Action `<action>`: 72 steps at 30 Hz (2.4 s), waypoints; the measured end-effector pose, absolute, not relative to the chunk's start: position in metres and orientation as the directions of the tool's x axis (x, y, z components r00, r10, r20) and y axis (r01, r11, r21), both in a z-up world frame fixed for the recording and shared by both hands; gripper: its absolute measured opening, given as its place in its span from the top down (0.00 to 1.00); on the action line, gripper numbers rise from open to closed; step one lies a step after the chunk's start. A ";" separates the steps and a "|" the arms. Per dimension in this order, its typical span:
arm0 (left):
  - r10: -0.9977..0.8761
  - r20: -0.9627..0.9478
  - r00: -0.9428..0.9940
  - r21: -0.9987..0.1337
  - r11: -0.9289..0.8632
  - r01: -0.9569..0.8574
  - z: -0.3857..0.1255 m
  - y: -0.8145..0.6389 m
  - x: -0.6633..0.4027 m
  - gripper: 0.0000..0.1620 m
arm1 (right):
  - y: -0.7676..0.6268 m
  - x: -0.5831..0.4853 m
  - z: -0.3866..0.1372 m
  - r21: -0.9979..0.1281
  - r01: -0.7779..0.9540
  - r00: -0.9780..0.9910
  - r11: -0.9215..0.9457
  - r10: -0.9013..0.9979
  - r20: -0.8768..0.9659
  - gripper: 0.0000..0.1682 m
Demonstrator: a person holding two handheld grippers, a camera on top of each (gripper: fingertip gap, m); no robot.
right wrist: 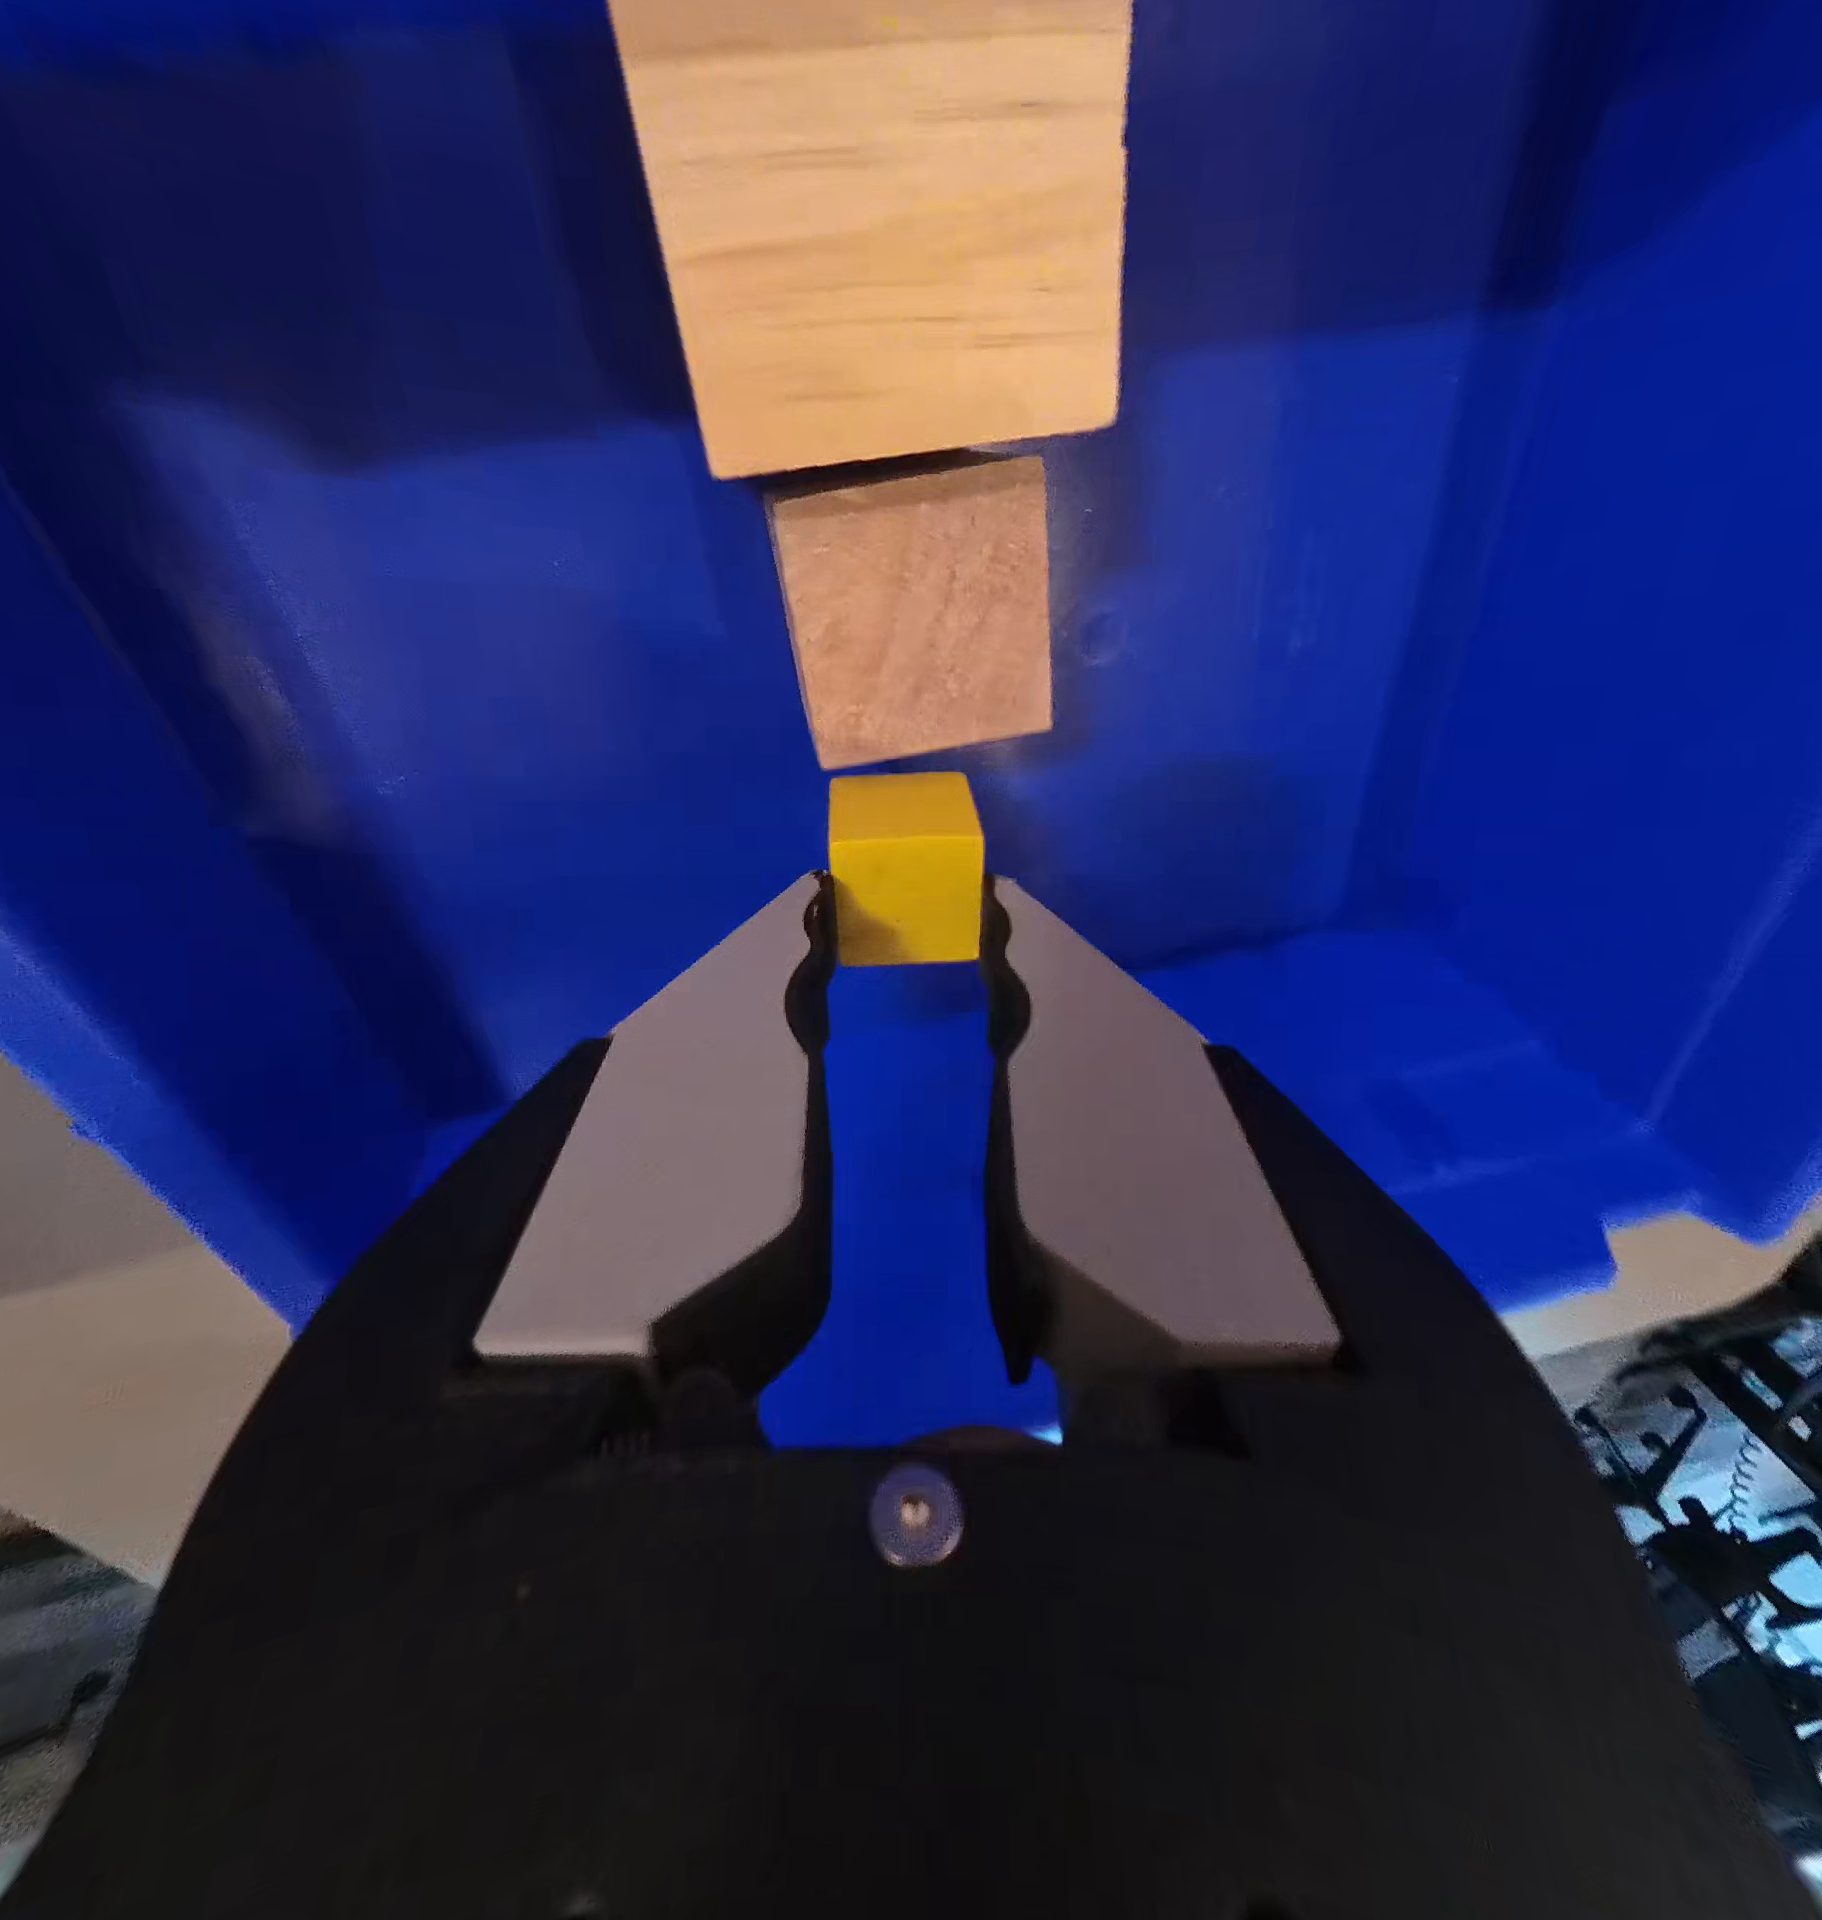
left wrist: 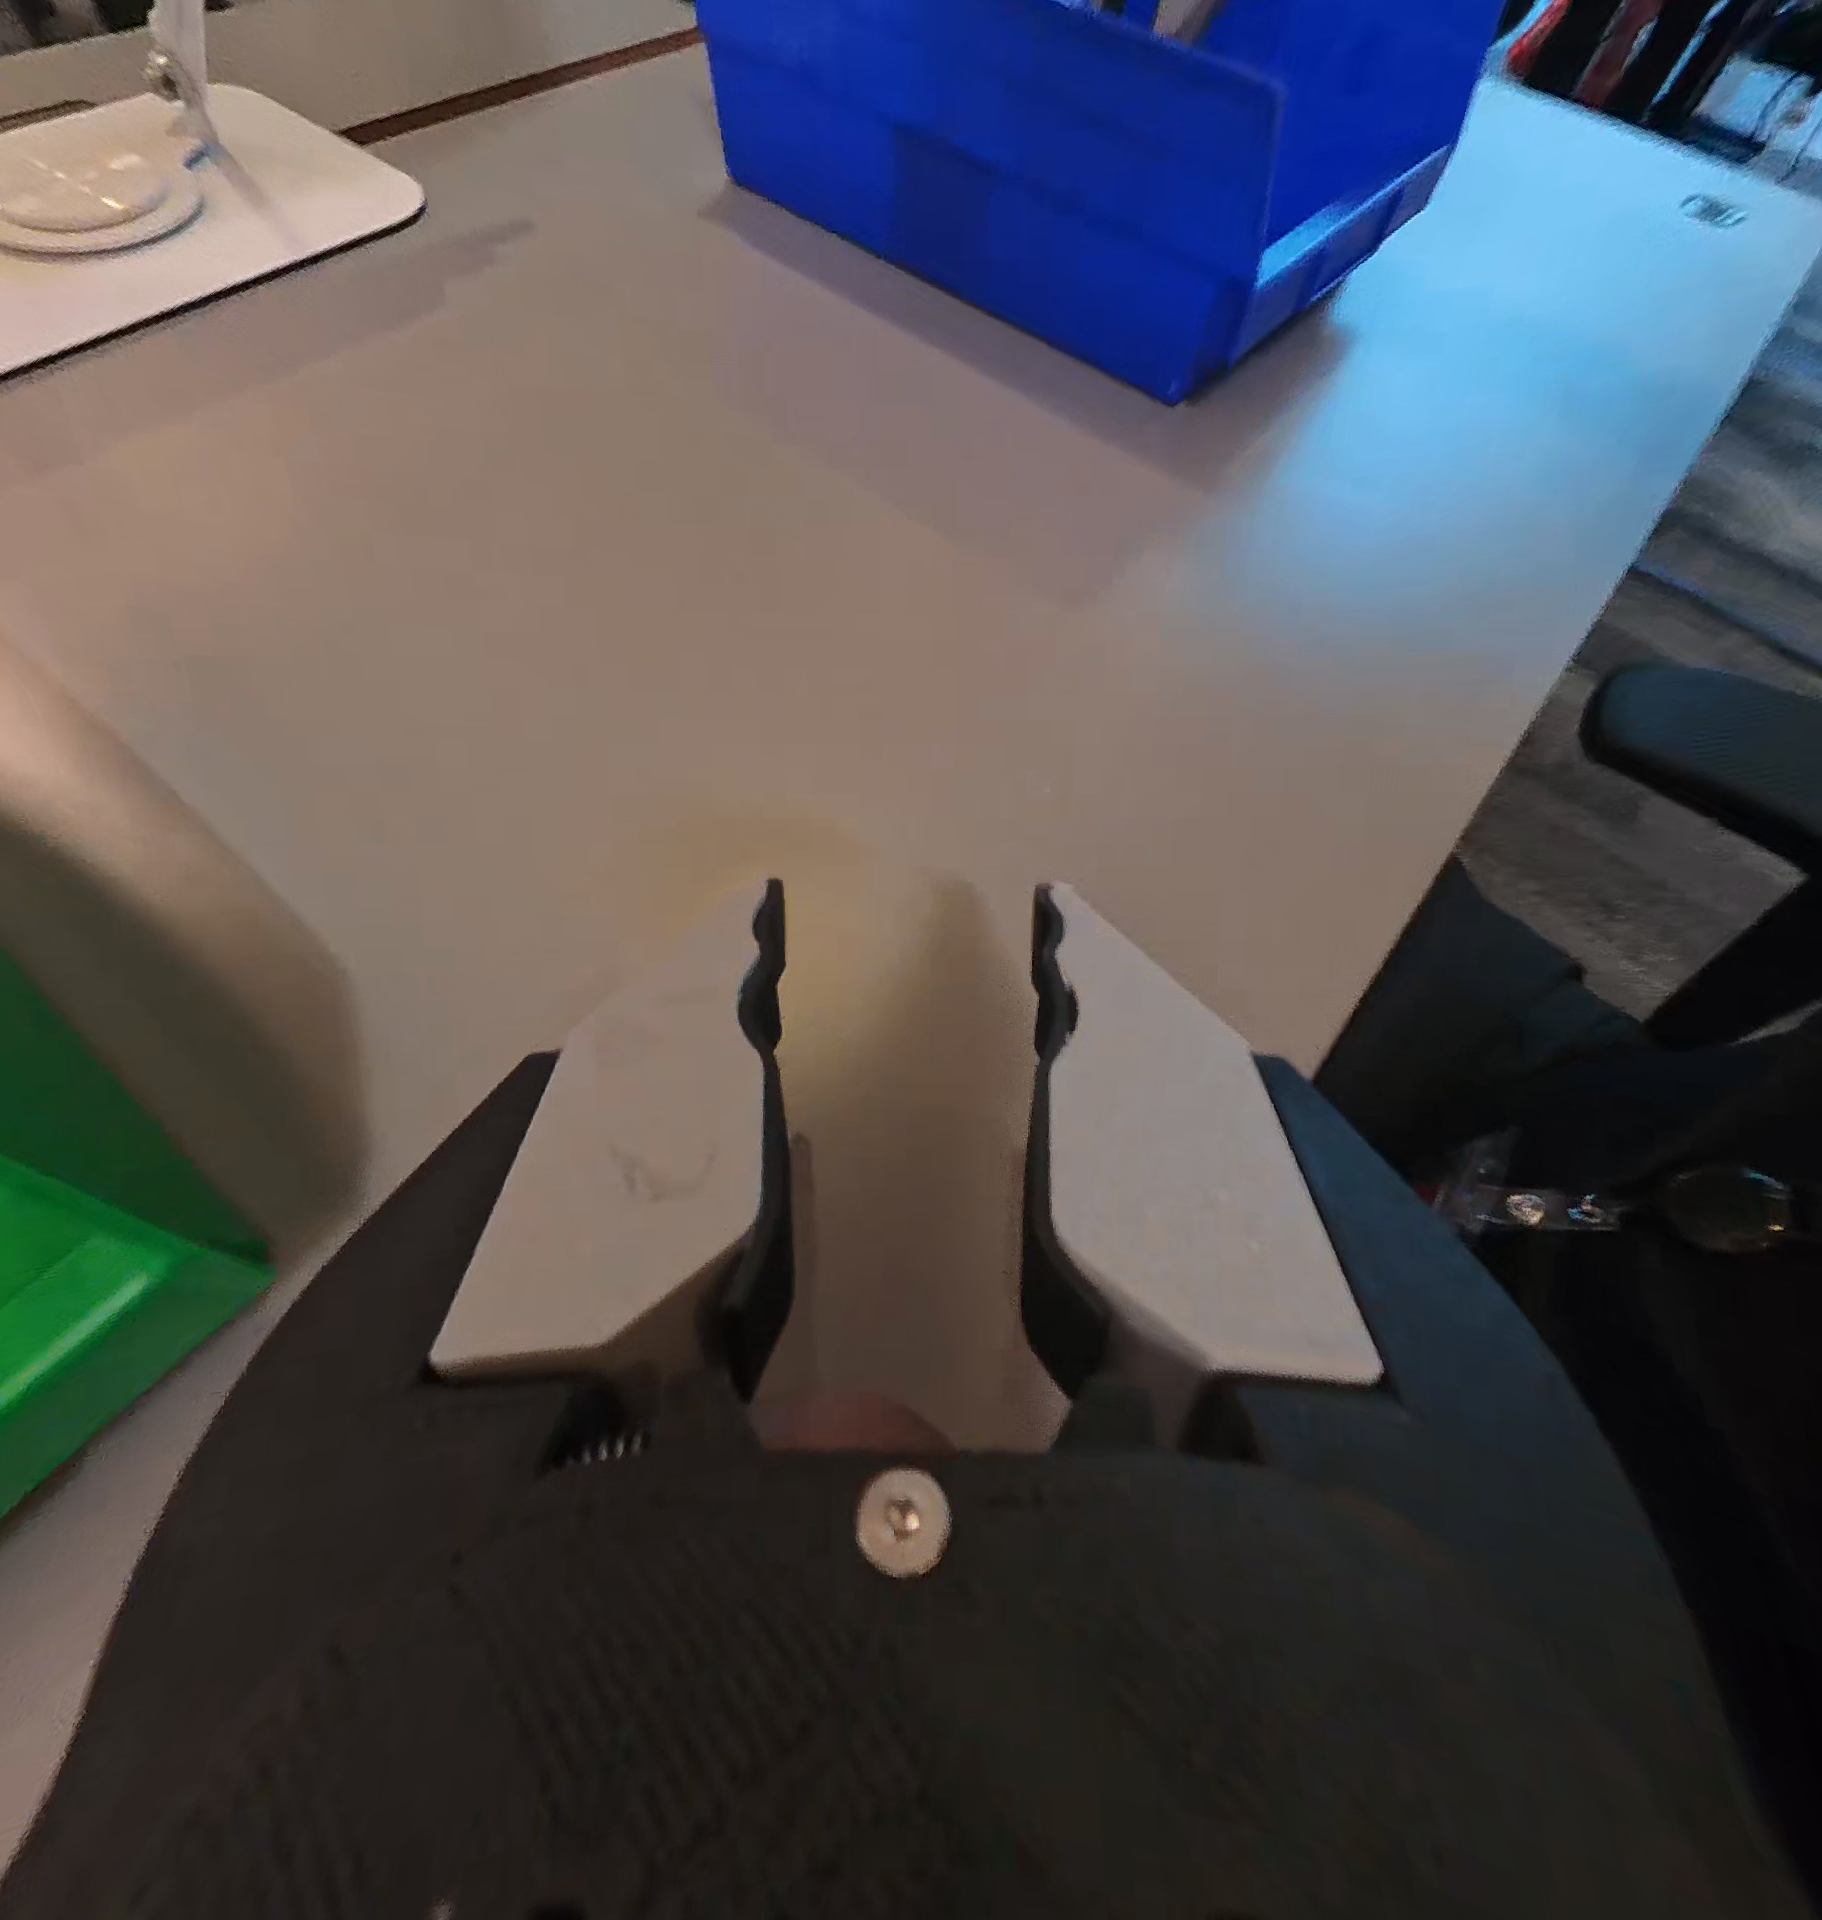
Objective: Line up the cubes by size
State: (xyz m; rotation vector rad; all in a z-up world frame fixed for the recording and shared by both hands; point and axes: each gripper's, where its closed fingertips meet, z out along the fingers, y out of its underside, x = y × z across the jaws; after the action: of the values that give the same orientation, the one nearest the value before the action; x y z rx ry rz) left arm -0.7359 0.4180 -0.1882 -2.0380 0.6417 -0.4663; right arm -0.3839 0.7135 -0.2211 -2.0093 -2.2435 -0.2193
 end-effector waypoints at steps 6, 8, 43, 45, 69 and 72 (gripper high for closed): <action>-0.571 0.052 0.819 -0.834 -0.476 -0.279 -0.202 0.421 -0.750 0.72 | 0.717 -0.388 -0.236 0.045 0.989 -0.146 0.142 0.982 0.123 0.85; -0.562 0.060 0.825 -0.832 -0.484 -0.270 -0.204 0.423 -0.753 0.72 | 0.716 -0.392 -0.238 0.027 0.989 -0.145 0.143 0.985 0.098 0.85; -0.723 -0.464 0.512 -0.072 -0.545 -0.835 -0.172 0.498 -1.018 0.68 | 0.465 -0.679 -0.192 -0.843 0.464 -0.279 0.272 0.948 0.152 0.65; -0.797 -0.489 0.356 0.090 -0.452 -0.887 -0.181 0.501 -1.035 0.72 | 0.456 -0.677 -0.205 -0.834 0.492 -0.320 0.251 0.943 0.094 0.66; -0.968 -0.205 0.147 0.486 -0.231 -0.843 -0.235 0.537 -1.077 0.88 | 0.455 -0.667 -0.187 -0.885 0.440 -0.357 0.153 0.934 -0.015 0.68; -0.916 -0.372 0.147 0.260 -0.255 -0.931 -0.208 0.551 -1.035 0.88 | 0.461 -0.666 -0.182 -0.897 0.431 -0.331 0.100 0.942 -0.054 0.68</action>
State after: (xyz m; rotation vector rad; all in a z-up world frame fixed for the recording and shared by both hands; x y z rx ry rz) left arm -1.0351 0.5508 -0.2079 -2.3552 1.8970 0.7247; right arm -0.6662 0.4613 -0.1818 -1.3412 -1.8263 1.1892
